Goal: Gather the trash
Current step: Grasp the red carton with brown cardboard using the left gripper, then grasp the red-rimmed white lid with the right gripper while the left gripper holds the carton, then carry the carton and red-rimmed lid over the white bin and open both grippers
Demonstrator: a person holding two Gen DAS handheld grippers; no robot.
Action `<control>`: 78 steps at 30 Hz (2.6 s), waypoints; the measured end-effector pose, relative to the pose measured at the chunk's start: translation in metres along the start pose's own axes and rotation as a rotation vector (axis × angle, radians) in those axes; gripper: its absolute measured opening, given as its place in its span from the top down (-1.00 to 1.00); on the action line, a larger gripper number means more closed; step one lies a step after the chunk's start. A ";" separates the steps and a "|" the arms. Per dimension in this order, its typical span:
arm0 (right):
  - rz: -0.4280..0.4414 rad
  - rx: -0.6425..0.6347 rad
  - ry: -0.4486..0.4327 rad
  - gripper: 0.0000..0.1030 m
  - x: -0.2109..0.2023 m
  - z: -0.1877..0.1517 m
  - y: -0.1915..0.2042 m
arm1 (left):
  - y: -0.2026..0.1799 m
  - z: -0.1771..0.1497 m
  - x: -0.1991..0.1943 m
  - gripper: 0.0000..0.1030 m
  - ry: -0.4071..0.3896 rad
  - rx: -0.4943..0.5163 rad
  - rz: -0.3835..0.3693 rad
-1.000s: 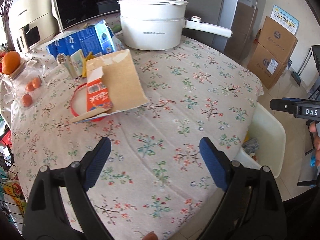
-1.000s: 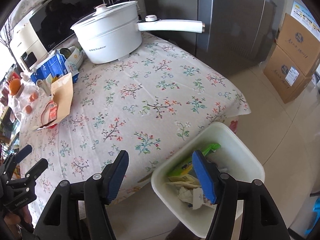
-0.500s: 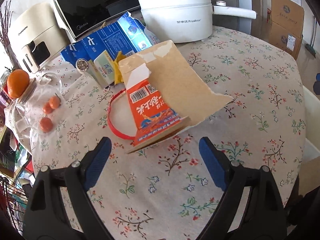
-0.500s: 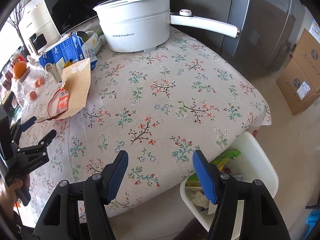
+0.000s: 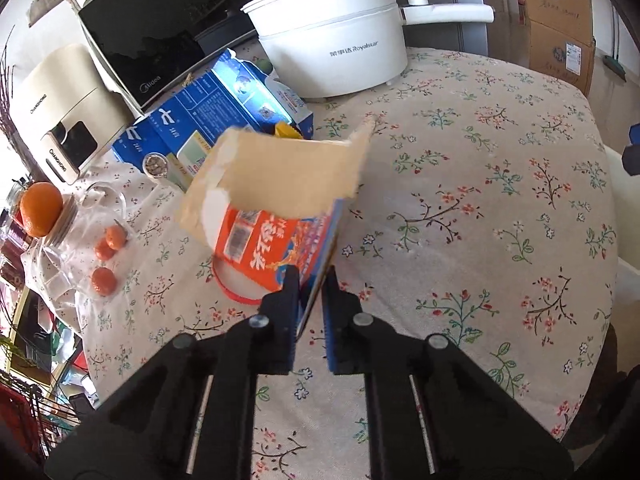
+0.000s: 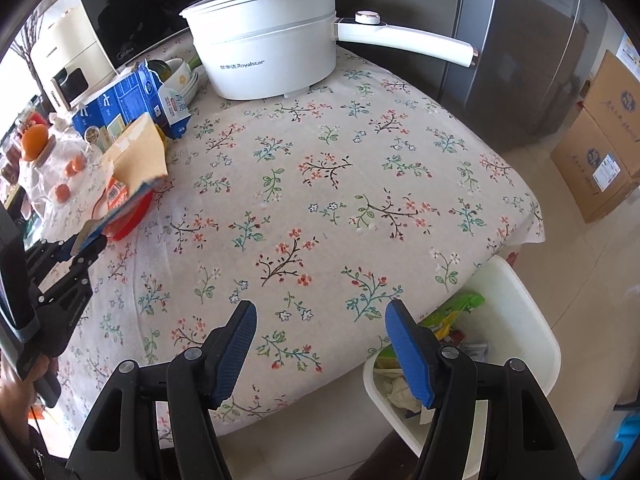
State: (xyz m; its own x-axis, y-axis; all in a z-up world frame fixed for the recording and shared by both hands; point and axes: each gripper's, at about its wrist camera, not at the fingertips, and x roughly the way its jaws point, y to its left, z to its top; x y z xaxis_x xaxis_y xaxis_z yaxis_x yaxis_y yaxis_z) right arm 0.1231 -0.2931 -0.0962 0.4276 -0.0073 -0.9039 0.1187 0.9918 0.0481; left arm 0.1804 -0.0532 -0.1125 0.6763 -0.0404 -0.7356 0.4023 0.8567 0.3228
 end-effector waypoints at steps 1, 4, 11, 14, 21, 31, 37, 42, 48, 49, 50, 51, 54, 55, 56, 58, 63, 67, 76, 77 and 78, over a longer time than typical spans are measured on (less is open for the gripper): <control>-0.002 -0.004 0.000 -0.33 0.000 0.000 0.002 | 0.004 0.001 -0.005 0.86 -0.009 -0.020 -0.009; -0.002 -0.009 0.001 -0.33 0.001 0.000 0.006 | 0.021 0.001 -0.025 0.90 -0.035 -0.099 -0.038; 0.061 -0.031 0.009 -0.33 0.007 0.006 0.033 | 0.073 -0.009 -0.074 0.92 -0.074 -0.361 -0.110; 0.110 -0.042 0.023 -0.33 0.016 0.015 0.058 | 0.100 -0.022 -0.085 0.92 -0.069 -0.533 -0.181; 0.221 -0.067 0.034 -0.33 0.051 0.042 0.132 | 0.135 -0.044 -0.099 0.92 -0.079 -0.721 -0.248; 0.267 -0.034 0.028 0.06 0.119 0.071 0.204 | 0.160 -0.058 -0.105 0.92 -0.074 -0.793 -0.260; 0.212 -0.102 0.001 0.61 0.130 0.068 0.224 | 0.163 -0.057 -0.102 0.92 -0.070 -0.806 -0.271; 0.230 -0.123 0.049 0.93 0.123 0.062 0.213 | 0.153 -0.053 -0.099 0.92 -0.058 -0.788 -0.288; 0.240 -0.135 0.023 0.93 0.093 0.054 0.183 | 0.137 -0.048 -0.097 0.92 -0.045 -0.753 -0.297; 0.238 -0.136 0.018 0.93 0.087 0.053 0.179 | 0.134 -0.047 -0.097 0.92 -0.044 -0.745 -0.298; 0.238 -0.136 0.011 0.93 0.081 0.052 0.173 | 0.131 -0.046 -0.097 0.92 -0.044 -0.737 -0.299; 0.236 -0.137 0.006 0.93 0.075 0.051 0.168 | 0.128 -0.044 -0.098 0.92 -0.044 -0.728 -0.300; 0.206 -0.157 -0.021 0.93 0.055 0.047 0.153 | 0.117 -0.040 -0.100 0.92 -0.047 -0.698 -0.301; 0.195 -0.164 -0.033 0.93 0.049 0.046 0.148 | 0.113 -0.038 -0.100 0.92 -0.047 -0.687 -0.303; 0.183 -0.169 -0.044 0.93 0.042 0.045 0.141 | 0.110 -0.037 -0.101 0.92 -0.047 -0.676 -0.305; 0.161 -0.175 -0.062 0.93 0.030 0.043 0.129 | 0.103 -0.033 -0.102 0.92 -0.048 -0.661 -0.310; 0.126 -0.156 -0.097 0.93 0.009 0.035 0.099 | 0.083 -0.024 -0.103 0.92 -0.052 -0.617 -0.334; 0.101 -0.120 -0.101 0.93 0.001 0.023 0.069 | 0.063 -0.017 -0.103 0.92 -0.051 -0.568 -0.363; 0.093 0.013 -0.120 0.93 -0.026 0.008 -0.009 | 0.010 0.003 -0.107 0.92 -0.060 -0.442 -0.425; 0.087 0.027 -0.119 0.93 -0.027 0.005 -0.018 | 0.003 0.006 -0.108 0.92 -0.062 -0.426 -0.443; 0.081 0.040 -0.116 0.93 -0.028 0.003 -0.026 | -0.004 0.008 -0.108 0.92 -0.065 -0.412 -0.464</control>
State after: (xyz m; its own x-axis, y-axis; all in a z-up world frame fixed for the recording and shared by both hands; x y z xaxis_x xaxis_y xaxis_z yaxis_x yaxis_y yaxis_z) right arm 0.1105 -0.3191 -0.0711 0.5376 0.0553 -0.8414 0.1140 0.9839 0.1374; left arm 0.1103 -0.0566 -0.0297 0.5295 -0.4758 -0.7023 0.4008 0.8700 -0.2872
